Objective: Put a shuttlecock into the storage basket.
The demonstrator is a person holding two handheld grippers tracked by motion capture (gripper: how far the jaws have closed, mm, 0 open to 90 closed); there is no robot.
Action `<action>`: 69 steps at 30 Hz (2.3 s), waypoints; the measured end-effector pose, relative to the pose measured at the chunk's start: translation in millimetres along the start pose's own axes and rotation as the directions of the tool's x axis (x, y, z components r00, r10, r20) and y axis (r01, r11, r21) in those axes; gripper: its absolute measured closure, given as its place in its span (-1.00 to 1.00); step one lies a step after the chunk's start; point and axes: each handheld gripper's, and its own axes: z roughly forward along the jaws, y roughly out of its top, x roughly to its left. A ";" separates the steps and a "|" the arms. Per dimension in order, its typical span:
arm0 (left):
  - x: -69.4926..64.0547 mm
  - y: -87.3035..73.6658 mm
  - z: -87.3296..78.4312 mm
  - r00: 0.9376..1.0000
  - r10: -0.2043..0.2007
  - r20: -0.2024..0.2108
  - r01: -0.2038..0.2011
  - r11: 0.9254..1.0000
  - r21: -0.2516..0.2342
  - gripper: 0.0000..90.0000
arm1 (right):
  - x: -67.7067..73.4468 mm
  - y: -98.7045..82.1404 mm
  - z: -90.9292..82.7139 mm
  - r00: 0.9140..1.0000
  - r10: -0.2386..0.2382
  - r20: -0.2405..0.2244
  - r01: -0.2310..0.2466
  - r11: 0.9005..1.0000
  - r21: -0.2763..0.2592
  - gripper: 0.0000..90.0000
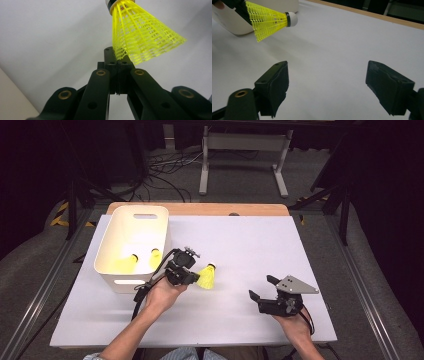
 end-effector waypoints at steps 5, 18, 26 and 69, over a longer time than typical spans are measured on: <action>1.5 0.0 -7.4 1.000 0.000 -0.004 0.000 1.000 -0.011 0.99 | -2.5 -8.2 -7.0 1.000 -0.004 0.025 0.004 1.000 -0.021 -0.62; 5.5 2.1 -23.9 1.000 -0.012 -0.008 0.012 0.999 -0.038 0.99 | -15.8 -31.4 -21.7 0.996 0.042 0.075 -0.037 0.997 -0.074 -0.64; 7.4 4.1 -31.6 1.000 -0.019 0.001 0.019 0.998 -0.052 0.99 | -24.7 -41.1 -29.2 0.992 0.069 0.104 -0.059 0.993 -0.101 -0.65; 33.6 30.3 -74.4 0.998 -0.056 -0.016 0.054 0.995 -0.087 0.99 | -26.4 -50.0 -27.5 0.992 0.092 0.088 -0.083 0.992 -0.098 -0.70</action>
